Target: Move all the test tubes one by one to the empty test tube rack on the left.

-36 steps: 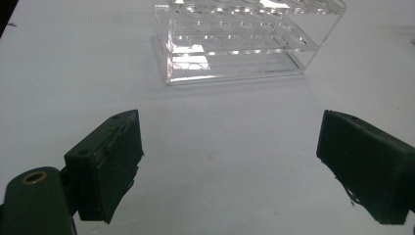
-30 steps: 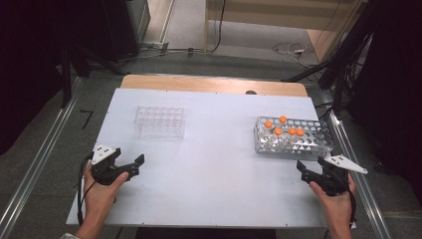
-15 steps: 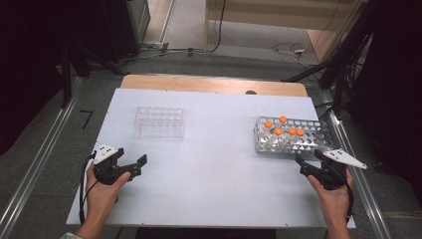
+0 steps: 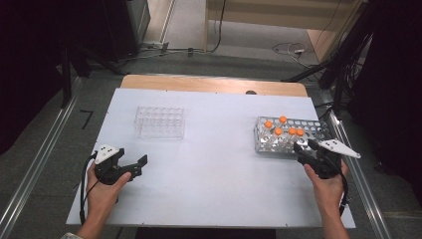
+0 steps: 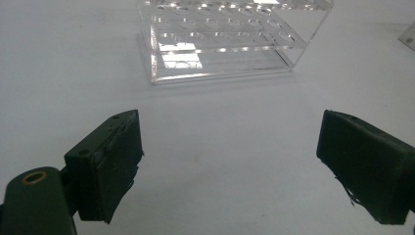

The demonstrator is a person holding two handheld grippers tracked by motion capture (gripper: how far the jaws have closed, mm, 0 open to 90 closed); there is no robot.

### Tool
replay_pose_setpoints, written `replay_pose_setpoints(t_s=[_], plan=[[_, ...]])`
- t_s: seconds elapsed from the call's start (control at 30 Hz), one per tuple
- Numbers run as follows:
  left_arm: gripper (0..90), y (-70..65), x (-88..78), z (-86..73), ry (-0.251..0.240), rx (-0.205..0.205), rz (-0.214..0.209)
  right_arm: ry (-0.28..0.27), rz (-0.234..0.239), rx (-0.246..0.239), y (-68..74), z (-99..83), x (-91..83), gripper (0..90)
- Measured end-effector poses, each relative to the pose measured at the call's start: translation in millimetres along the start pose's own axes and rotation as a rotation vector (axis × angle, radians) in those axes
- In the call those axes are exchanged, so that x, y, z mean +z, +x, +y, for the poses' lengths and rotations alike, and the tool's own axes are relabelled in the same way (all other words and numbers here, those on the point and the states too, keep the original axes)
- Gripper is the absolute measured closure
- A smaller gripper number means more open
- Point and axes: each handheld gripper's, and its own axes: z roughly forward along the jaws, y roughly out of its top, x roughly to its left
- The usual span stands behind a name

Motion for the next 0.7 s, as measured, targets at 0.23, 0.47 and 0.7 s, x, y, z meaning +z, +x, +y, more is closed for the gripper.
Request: replay_pose_setpoints(t_s=[0.23,0.47,0.7], plan=[[11.0,0.2,0.4,-0.3,0.001,-0.003,-0.001,0.004,0.002,-0.002,0.6,2.9,8.3,53.6],[11.0,0.5,0.8,-0.5,0.004,-0.004,-0.003,0.012,0.008,-0.005,0.8,4.4,15.6,60.1],[11.2,1.0,0.5,-0.6,0.004,-0.005,-0.004,0.014,0.003,-0.005,1.3,5.4,20.6,63.1]])
